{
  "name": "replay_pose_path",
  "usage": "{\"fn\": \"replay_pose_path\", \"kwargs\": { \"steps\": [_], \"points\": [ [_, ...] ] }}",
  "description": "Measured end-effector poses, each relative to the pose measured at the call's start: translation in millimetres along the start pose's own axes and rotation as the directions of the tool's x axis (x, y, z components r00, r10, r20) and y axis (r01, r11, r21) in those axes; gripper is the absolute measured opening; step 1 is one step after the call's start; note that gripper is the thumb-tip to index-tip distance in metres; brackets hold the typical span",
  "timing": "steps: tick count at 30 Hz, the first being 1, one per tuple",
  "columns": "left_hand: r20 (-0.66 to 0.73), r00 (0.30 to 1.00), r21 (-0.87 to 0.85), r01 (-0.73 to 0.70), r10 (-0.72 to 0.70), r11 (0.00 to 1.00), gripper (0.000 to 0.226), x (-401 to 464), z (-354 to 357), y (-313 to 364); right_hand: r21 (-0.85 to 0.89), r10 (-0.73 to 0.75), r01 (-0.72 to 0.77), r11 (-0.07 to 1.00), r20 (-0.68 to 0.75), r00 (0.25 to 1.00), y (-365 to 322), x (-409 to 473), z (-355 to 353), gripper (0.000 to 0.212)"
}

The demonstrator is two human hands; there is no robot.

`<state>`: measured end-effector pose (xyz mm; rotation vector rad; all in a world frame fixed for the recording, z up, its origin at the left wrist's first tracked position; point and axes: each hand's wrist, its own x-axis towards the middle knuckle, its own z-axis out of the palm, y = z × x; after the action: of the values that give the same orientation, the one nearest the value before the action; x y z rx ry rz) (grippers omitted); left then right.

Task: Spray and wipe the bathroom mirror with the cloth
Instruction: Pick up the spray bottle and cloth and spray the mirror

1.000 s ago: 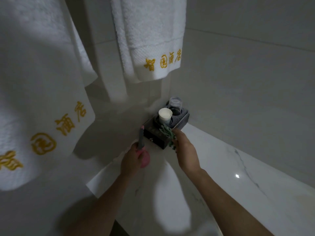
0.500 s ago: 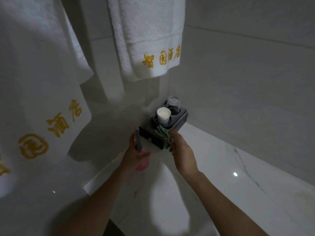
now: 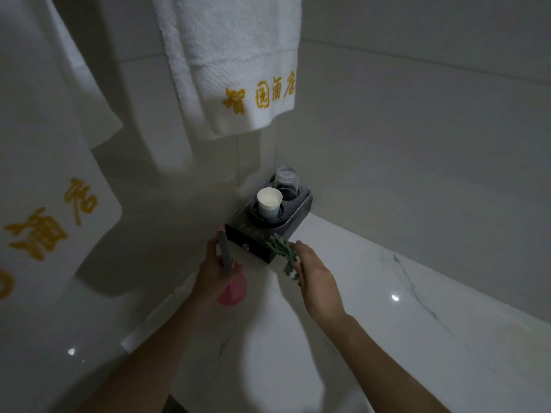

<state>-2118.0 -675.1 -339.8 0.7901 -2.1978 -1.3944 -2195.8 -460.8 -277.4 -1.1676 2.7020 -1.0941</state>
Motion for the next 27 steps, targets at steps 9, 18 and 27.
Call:
{"fn": "replay_pose_path", "kwargs": {
  "steps": [9,18,27],
  "points": [
    [0.038,0.995,-0.115,-0.084,0.088,0.990,0.069,-35,24,80,-0.024,0.050,-0.051,0.998,-0.042,0.998,-9,-23,-58,0.042],
    [0.141,0.968,-0.202,-0.176,0.207,0.963,0.060,-106,84,234,0.023,0.127,-0.125,0.992,-0.254,0.959,-13,-105,-200,0.038],
    [0.262,0.853,-0.260,-0.389,0.452,0.884,0.041,-238,157,393,0.057,0.215,-0.218,0.974,-0.530,0.820,5,-223,-357,0.032]
  ]
}}
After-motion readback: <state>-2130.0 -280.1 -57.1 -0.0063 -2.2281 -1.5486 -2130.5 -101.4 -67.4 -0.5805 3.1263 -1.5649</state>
